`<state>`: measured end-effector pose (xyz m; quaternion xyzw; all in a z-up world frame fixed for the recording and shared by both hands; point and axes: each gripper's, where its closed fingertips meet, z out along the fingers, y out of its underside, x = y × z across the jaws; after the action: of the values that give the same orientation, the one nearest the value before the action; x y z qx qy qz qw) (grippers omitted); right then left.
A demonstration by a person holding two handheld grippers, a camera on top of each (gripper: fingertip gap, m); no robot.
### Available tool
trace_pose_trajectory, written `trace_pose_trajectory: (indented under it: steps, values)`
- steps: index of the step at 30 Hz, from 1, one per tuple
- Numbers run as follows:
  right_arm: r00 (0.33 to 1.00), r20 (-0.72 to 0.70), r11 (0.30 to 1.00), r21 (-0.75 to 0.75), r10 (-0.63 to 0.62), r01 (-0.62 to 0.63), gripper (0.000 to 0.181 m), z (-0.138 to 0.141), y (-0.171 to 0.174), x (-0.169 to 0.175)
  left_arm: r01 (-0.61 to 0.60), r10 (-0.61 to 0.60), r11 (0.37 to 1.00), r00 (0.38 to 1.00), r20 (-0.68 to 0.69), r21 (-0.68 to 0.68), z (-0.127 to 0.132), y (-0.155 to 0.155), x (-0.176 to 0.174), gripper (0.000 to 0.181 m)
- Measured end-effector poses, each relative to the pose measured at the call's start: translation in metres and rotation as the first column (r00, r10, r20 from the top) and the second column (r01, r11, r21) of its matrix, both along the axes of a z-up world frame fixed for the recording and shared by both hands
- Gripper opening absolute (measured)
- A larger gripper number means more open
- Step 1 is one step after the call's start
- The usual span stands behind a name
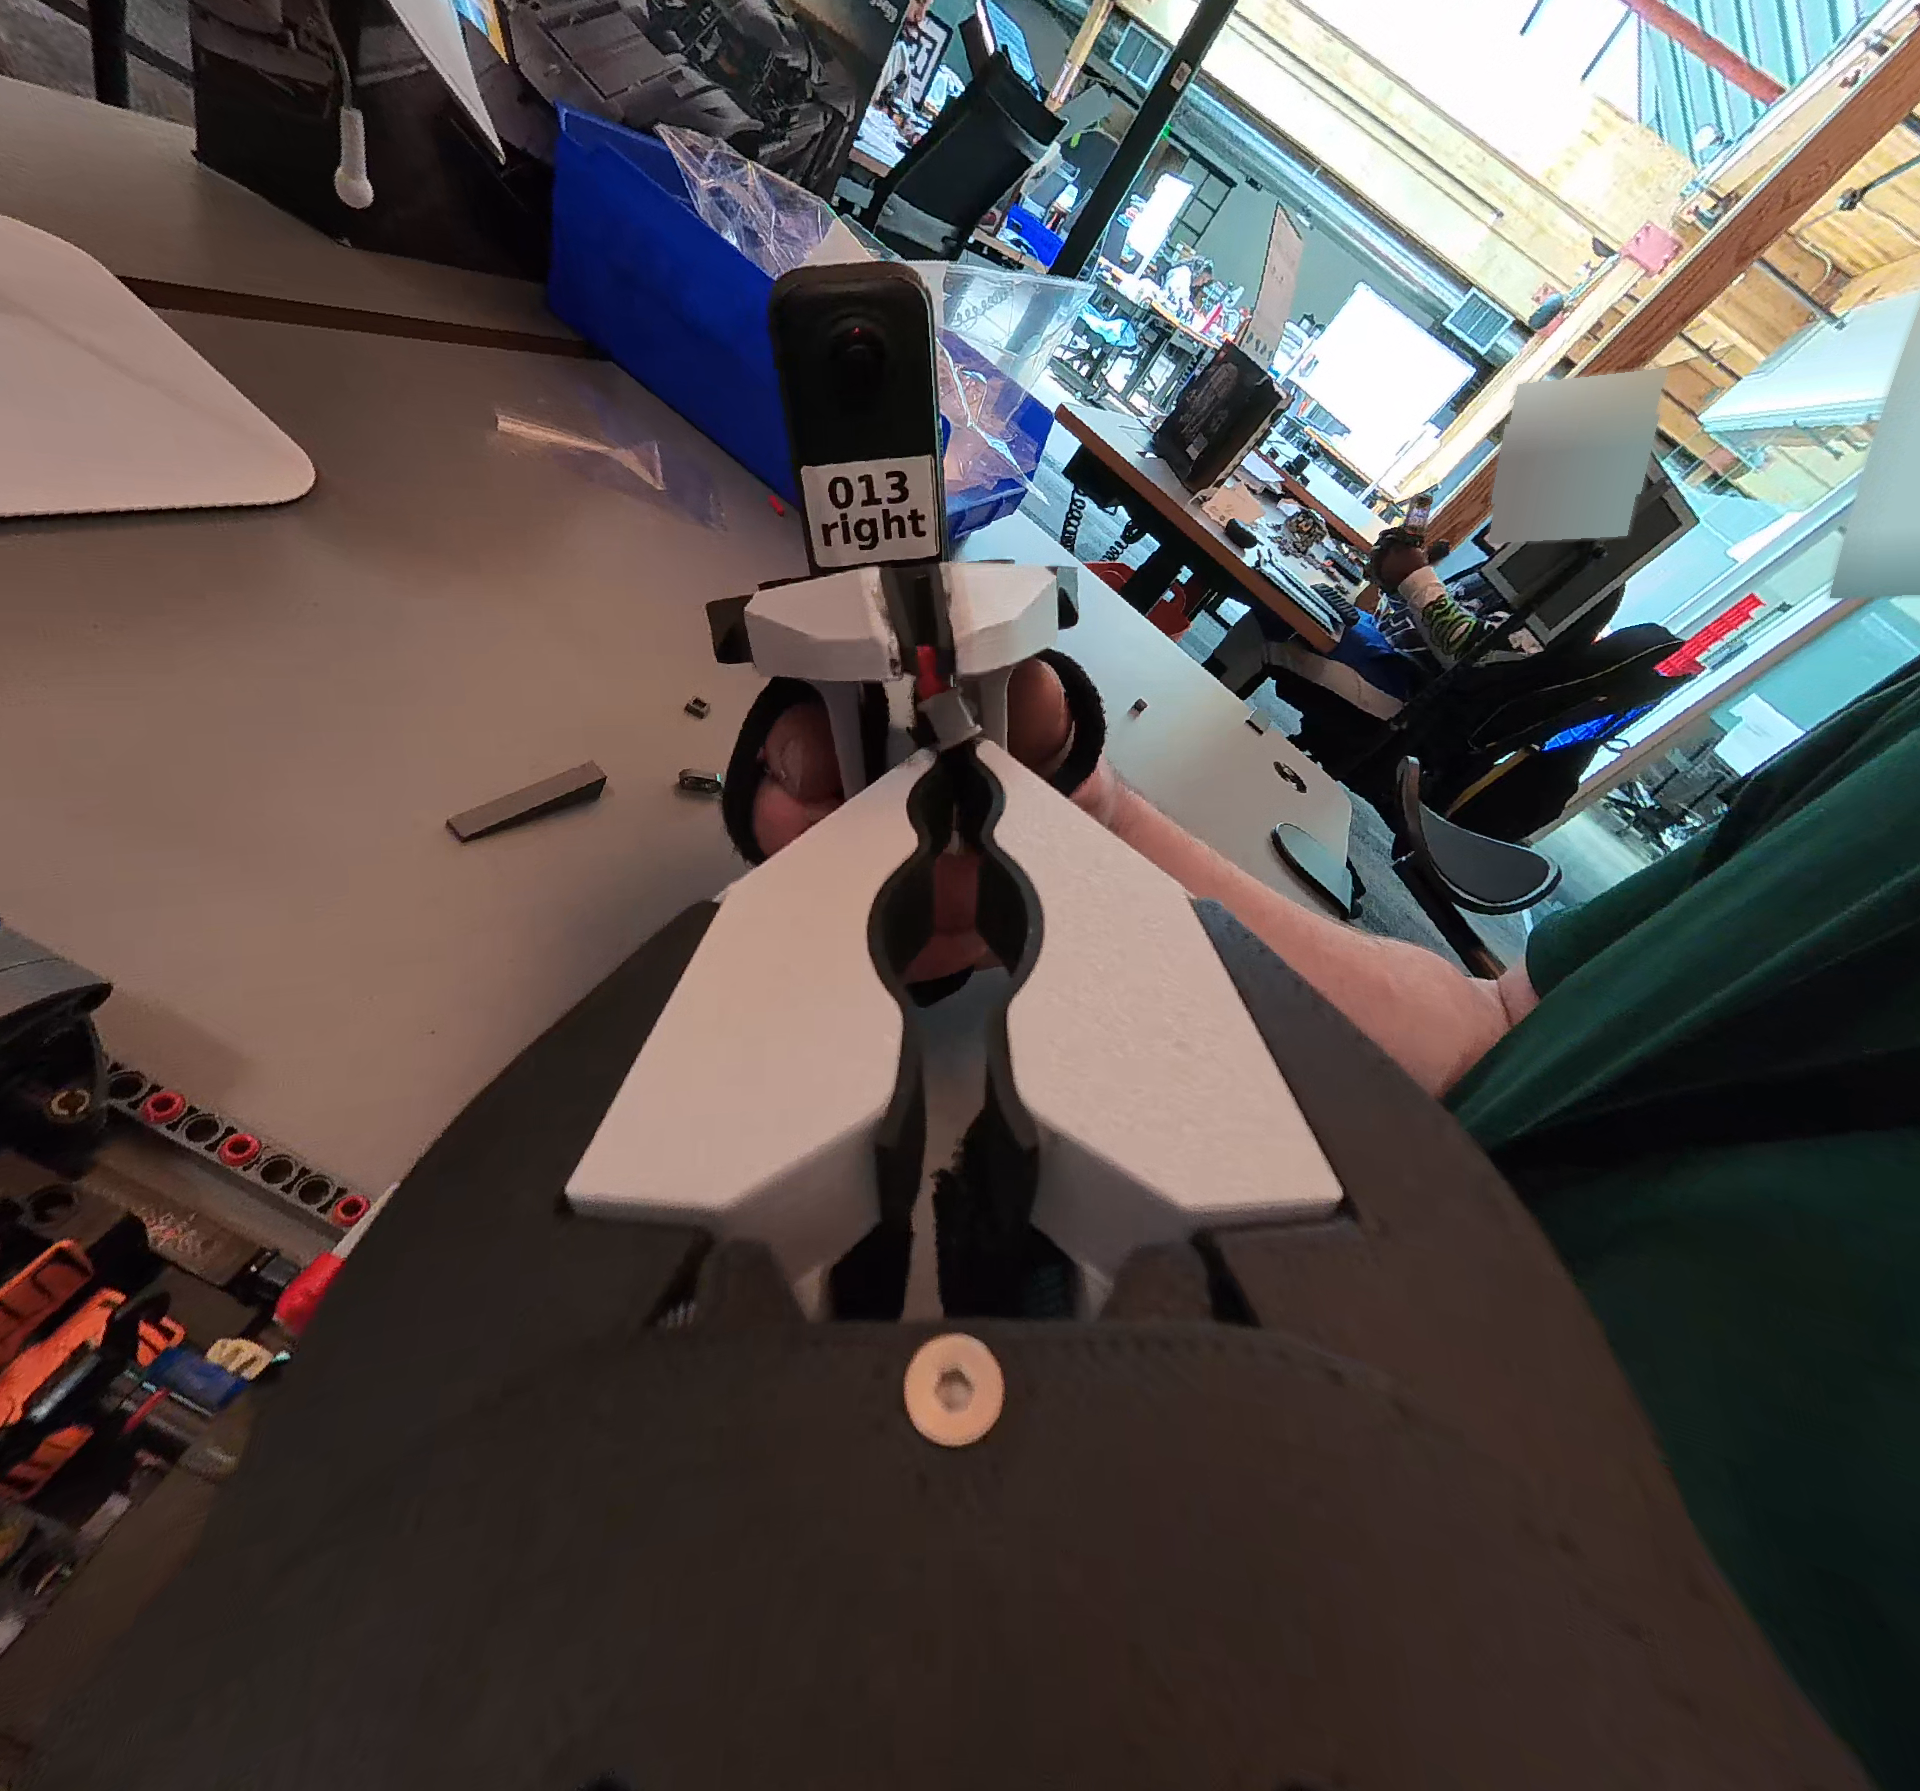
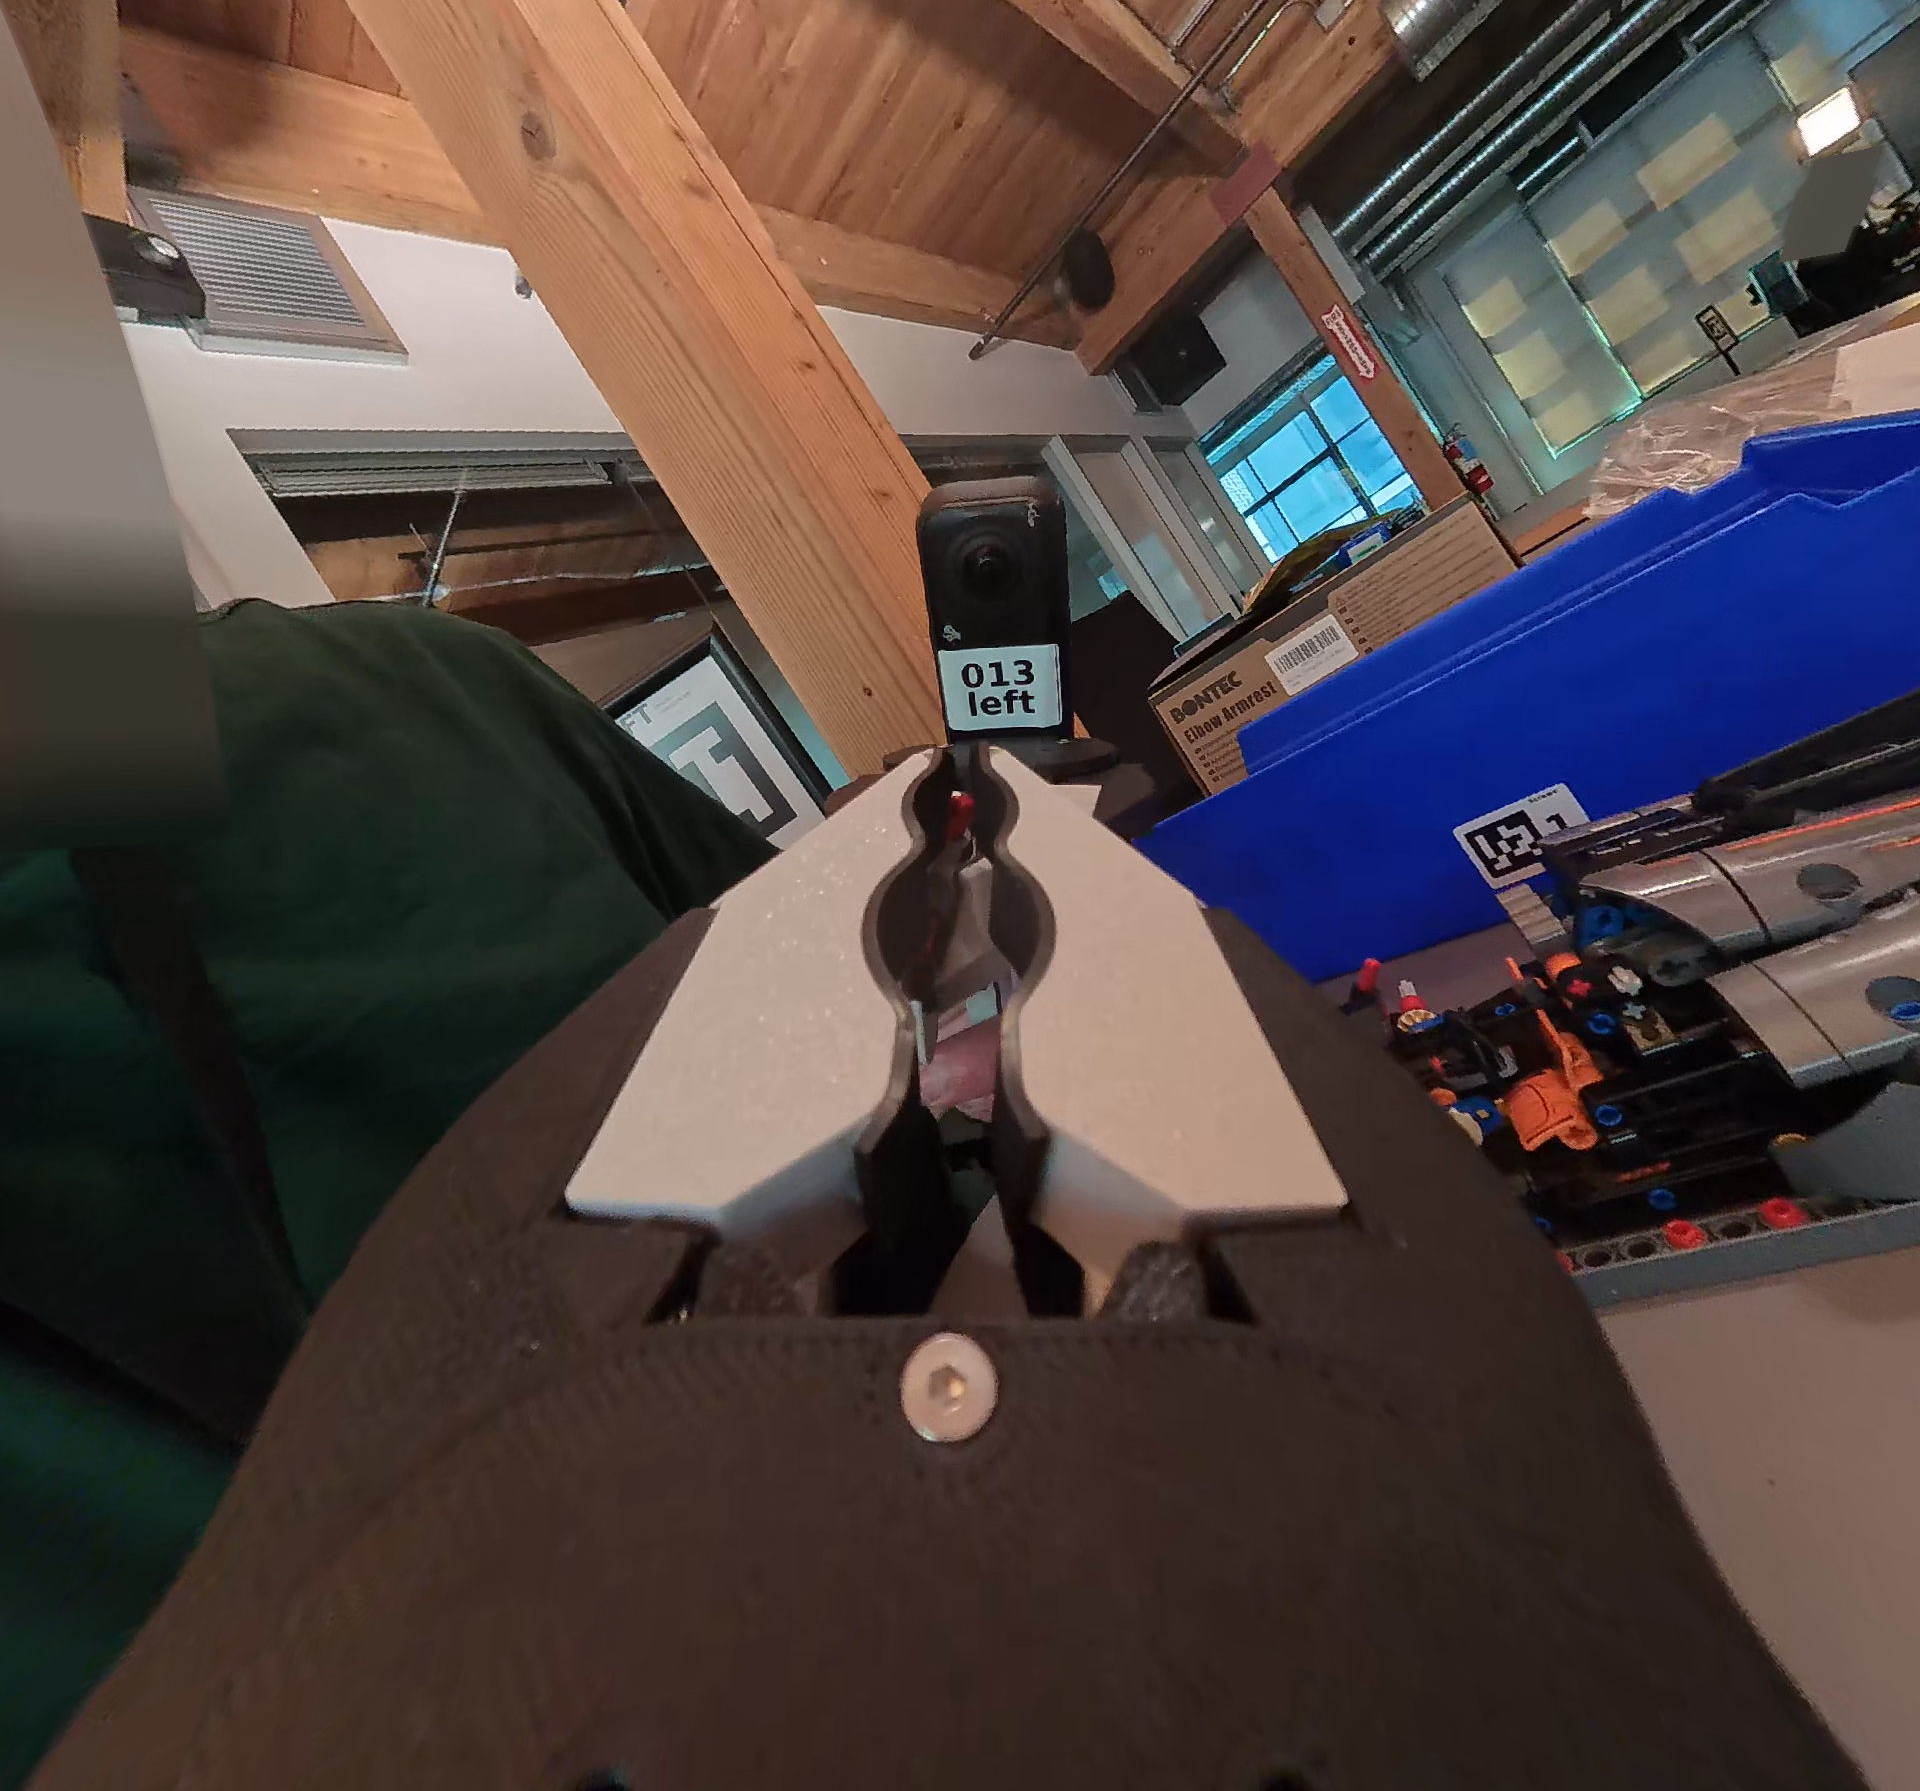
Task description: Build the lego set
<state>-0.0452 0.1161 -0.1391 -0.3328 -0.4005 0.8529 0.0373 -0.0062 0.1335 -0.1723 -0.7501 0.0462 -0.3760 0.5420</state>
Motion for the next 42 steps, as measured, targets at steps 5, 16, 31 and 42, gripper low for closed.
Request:
trace_pose_trajectory:
  steps: [5, 16, 31, 42]
  values:
    - [1.000, 0.001, 1.000, 0.005, -0.002, 0.002, 0.002, 0.000, 0.000, 0.000, 0.004, -0.004, 1.000, 1.000, 0.009, 0.000, 0.001, -0.002, 0.000, 0.000]
    - [1.000, 0.009, 1.000, 0.001, -0.018, 0.018, 0.002, -0.002, 0.003, -0.003, 0.023, -0.023, 1.000, 0.995, 0.093, 0.000, 0.005, -0.004, 0.003, 0.016]
    - [1.000, 0.007, 0.999, 0.039, -0.017, 0.016, 0.002, -0.002, -0.003, -0.003, -0.047, 0.045, 0.998, 0.998, 0.052, 0.034, 0.009, 0.004, -0.009, 0.005]
    - [0.998, 0.016, 0.998, 0.019, -0.068, 0.068, 0.008, 0.001, 0.004, -0.007, -0.065, 0.062, 0.997, 0.997, 0.048, 0.052, 0.012, 0.009, -0.013, 0.004]
